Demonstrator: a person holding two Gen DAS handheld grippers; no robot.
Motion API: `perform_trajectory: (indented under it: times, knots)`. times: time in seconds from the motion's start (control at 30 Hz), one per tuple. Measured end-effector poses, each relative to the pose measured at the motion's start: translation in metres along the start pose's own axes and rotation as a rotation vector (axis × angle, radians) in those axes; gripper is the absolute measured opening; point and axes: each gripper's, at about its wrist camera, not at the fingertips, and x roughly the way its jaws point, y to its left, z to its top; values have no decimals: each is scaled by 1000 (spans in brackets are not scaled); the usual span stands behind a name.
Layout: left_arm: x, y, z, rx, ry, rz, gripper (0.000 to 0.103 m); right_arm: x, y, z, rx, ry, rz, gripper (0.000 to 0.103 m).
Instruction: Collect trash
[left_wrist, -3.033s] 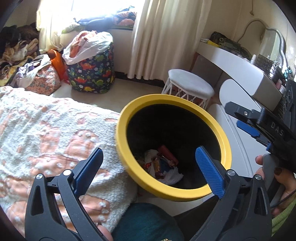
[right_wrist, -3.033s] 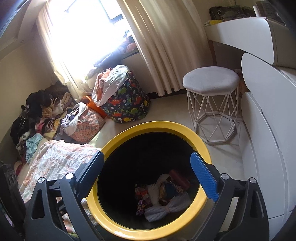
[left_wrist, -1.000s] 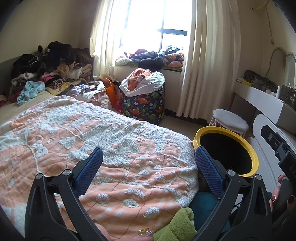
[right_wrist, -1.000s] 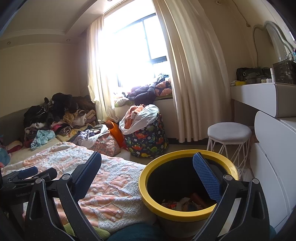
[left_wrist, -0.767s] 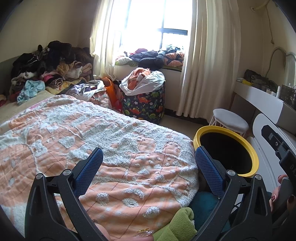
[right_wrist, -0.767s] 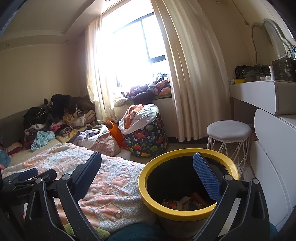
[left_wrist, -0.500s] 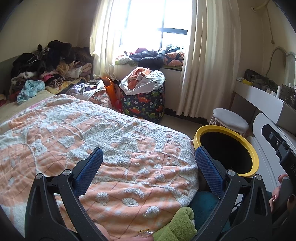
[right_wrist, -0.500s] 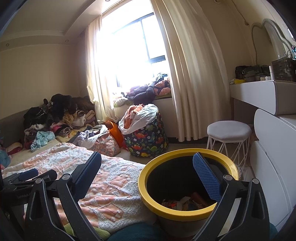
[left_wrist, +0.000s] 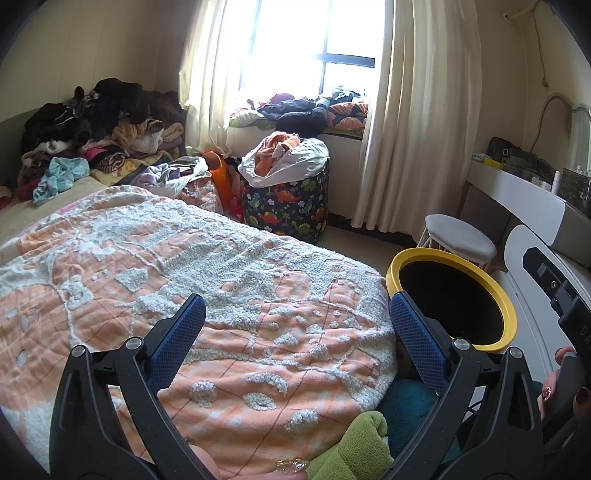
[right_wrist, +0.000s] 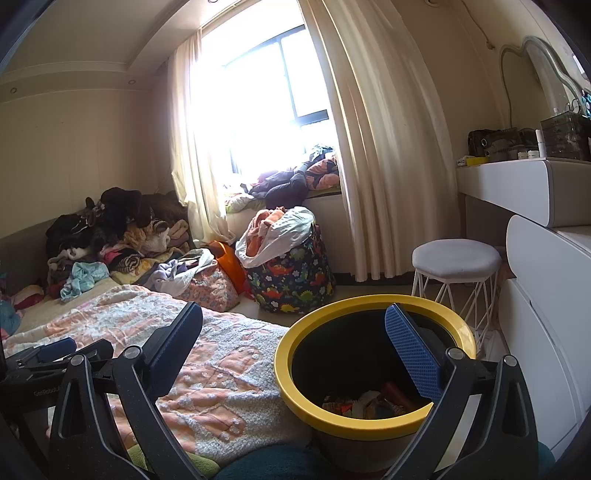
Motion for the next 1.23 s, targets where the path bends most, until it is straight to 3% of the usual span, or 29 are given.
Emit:
perform_trajectory:
  times: [0.53, 0.7, 0.8, 0.9, 1.0, 1.07, 1.2, 1.23]
  knots:
    - [2, 2, -3, -6, 2, 7, 92, 1, -4, -3, 5, 8, -2, 96]
    - [3, 1, -3, -8, 9, 49, 92, 3, -2, -1, 0, 15, 5, 96]
    - [1, 7, 0, -27, 16, 60, 92, 5, 11, 5, -27, 34, 43, 96]
    - [-1, 36, 4, -110, 58, 77, 92, 13, 43, 17, -47, 60, 134, 96]
    - [-14, 102, 0, -245, 91, 188, 92, 36, 108, 25, -144, 150, 300, 96]
    - [-31, 159, -9, -329, 96, 319, 92, 51, 165, 20, -238, 236, 432, 96]
    - [-80, 282, -53, -538, 153, 665, 92, 80, 304, -35, -419, 546, 728, 96]
    - [-90, 304, -65, -577, 170, 723, 92, 84, 335, -53, -444, 627, 771, 96]
